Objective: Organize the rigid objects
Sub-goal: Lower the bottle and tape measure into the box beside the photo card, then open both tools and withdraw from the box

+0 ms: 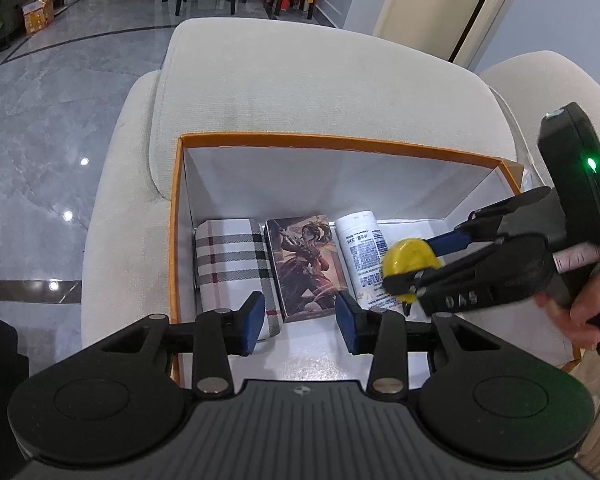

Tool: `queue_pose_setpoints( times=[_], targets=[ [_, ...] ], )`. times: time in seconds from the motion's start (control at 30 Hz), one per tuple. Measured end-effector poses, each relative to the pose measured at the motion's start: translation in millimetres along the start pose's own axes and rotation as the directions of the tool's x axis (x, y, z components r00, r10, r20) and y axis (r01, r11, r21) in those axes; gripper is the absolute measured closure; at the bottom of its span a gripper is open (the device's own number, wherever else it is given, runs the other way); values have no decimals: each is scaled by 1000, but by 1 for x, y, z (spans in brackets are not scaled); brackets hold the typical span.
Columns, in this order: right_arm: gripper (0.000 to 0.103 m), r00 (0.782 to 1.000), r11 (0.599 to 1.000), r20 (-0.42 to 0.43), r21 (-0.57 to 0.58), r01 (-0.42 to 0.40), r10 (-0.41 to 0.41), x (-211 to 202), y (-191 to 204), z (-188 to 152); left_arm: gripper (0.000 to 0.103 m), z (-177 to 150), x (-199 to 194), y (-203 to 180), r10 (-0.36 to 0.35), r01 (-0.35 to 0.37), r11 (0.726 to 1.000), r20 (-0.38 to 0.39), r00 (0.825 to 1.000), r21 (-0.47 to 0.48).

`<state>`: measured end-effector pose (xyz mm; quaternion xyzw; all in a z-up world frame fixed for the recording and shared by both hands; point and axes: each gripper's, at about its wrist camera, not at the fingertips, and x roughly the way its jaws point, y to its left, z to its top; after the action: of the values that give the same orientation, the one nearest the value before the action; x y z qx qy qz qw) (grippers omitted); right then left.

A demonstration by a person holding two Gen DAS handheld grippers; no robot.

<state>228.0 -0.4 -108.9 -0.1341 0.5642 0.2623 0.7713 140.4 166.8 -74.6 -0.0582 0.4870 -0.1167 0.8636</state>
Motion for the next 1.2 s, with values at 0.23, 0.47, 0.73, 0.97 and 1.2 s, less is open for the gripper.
queue_pose_setpoints(
  times=[0.23,0.47,0.73,0.97,1.2],
  targets=[
    [49,995,981,7,164,-100,101,12,-17,0,56,1,-1,-3,-5,5,1000,0,1000,12],
    [49,996,990,22,111,-88,86,1,1,6,56,2,-27,0,-9,8,1000,73,997,15],
    [49,969,934,-5,269,-237,247,6,46,13,60,2,-52,38,125,-114,986,86,988,-120],
    [49,960,883,-38,405,-239,278,26,77,14,77,-13,-40,47,110,-109,987,6,994,-120],
    [48,951,813,-55,535,-230,305,46,79,17,81,-18,-40,52,93,-93,987,-8,996,-130]
  ],
)
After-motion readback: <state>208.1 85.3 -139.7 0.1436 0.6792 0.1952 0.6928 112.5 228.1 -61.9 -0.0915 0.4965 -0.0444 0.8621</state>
